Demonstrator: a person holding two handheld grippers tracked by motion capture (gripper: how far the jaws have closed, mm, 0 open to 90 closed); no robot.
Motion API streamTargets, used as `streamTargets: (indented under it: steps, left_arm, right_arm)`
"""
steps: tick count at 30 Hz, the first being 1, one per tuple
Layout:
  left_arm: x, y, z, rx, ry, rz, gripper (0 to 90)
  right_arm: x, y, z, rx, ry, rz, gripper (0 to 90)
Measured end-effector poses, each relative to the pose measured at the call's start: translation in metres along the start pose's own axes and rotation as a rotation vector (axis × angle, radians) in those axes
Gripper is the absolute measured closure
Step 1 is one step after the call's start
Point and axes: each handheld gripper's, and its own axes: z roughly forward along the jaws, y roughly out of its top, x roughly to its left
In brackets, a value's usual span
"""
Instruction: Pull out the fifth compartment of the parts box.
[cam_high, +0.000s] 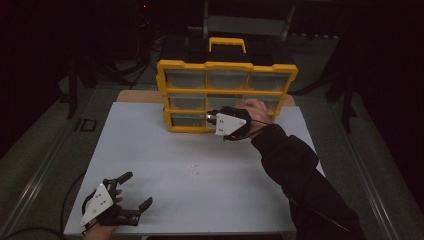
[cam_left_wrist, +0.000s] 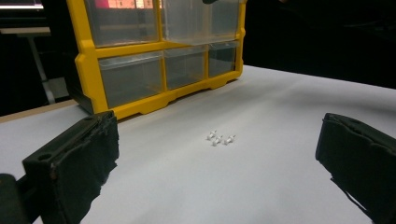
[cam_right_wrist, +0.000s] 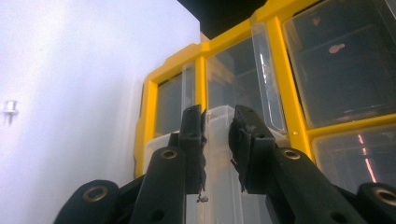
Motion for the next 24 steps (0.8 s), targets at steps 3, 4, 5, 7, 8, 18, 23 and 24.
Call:
streamTargets:
  steps: [3,4,5,7,8,18,23,24]
  left_arm:
    - [0.000,0.000,0.000,0.000,0.000,-0.001,0.0]
    - [0.000,0.000,0.000,0.000,0.000,0.000,0.0]
    - [0.000,0.000,0.000,0.000,0.000,0.000,0.0]
    - [0.000,0.000,0.000,0.000,0.000,0.000,0.0]
    - [0.000,0.000,0.000,0.000,0.000,0.000,0.0]
    - [0.000,0.000,0.000,0.003,0.001,0.002,0.0]
    - [0.000,0.000,0.001,0.004,0.001,0.003,0.0]
    - [0.000,0.000,0.001,0.004,0.001,0.003,0.0]
  right_arm:
    - [0.002,0.001,-0.003,-0.005,0.005,-0.007,74.5]
    - [0.003,0.002,-0.004,-0.005,0.008,-0.005,74.5]
    - [0.003,0.002,-0.005,-0.008,0.010,-0.007,74.5]
    - [0.004,0.003,-0.006,-0.009,0.011,-0.008,74.5]
    - [0.005,0.004,-0.007,-0.009,0.013,-0.011,74.5]
    - [0.009,0.009,-0.014,-0.018,0.019,-0.005,74.5]
    - [0.013,0.009,-0.016,-0.026,0.018,-0.001,74.5]
    - [0.014,0.009,-0.017,-0.026,0.016,-0.001,74.5]
